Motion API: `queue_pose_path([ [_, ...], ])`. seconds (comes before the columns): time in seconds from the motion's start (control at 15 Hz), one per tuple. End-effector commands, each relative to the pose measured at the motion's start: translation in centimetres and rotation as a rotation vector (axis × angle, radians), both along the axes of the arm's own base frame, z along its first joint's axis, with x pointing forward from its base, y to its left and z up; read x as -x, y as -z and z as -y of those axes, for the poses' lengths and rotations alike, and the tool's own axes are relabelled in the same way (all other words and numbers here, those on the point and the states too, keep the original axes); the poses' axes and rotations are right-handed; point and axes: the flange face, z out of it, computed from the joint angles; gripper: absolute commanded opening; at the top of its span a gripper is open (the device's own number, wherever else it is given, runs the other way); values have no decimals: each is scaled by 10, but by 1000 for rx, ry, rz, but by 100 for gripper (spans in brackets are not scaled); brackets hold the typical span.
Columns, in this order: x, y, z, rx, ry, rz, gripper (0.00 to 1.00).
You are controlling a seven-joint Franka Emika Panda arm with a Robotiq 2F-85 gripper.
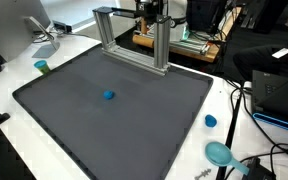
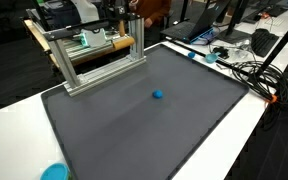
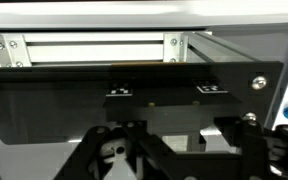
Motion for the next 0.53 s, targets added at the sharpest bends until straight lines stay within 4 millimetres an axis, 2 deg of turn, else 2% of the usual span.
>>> queue_pose_path([
  [0.0, 8, 0, 2, -43, -11, -7, 42],
  [0.2, 9, -3, 8, -49, -2, 3, 24],
  [0.47, 5, -8, 2, -41, -13, 33, 23],
])
